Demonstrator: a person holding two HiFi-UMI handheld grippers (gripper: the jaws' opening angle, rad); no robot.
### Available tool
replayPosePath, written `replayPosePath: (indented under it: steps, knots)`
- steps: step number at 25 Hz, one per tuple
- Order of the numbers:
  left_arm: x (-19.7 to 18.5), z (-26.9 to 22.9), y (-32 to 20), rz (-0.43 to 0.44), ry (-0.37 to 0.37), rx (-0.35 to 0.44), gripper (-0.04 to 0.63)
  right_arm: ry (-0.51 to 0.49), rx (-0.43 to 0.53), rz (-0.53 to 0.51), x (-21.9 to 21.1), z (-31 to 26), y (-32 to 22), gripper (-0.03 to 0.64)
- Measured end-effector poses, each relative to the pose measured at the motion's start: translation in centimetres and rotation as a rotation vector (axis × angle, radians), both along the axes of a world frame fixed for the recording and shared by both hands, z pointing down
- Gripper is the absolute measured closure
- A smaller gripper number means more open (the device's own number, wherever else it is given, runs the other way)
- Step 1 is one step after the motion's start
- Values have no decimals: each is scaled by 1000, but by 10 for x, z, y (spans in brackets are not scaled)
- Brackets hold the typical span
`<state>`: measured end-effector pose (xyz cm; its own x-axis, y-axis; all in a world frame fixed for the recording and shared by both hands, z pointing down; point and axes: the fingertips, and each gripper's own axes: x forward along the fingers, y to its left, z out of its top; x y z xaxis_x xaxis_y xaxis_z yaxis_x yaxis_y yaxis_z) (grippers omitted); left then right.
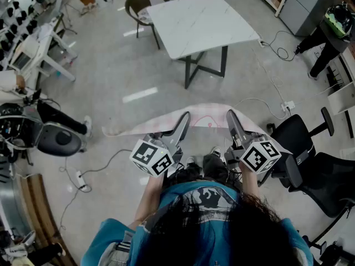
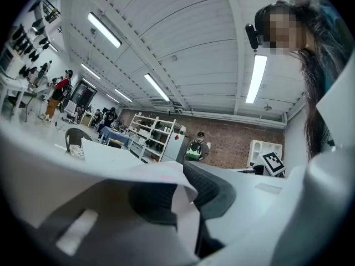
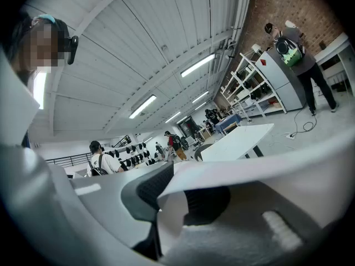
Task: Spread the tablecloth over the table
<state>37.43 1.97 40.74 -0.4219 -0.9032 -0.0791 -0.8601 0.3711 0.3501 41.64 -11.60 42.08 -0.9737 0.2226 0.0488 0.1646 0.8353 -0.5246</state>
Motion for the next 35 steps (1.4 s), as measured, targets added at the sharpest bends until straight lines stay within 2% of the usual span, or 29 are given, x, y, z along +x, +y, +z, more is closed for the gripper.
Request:
replayPosePath:
  steps: [12,24,35]
  knots:
    - [1,4,-6,27,-15,-35,540,20,-15,29,4,7,-4,569]
    - [3,2,-11,54,-7,-19,538,25,-15,31,5,6,-9,569]
    - [-15,-5,-3,6,-16,1,538,11,-12,-30,-21,-3,-5,569]
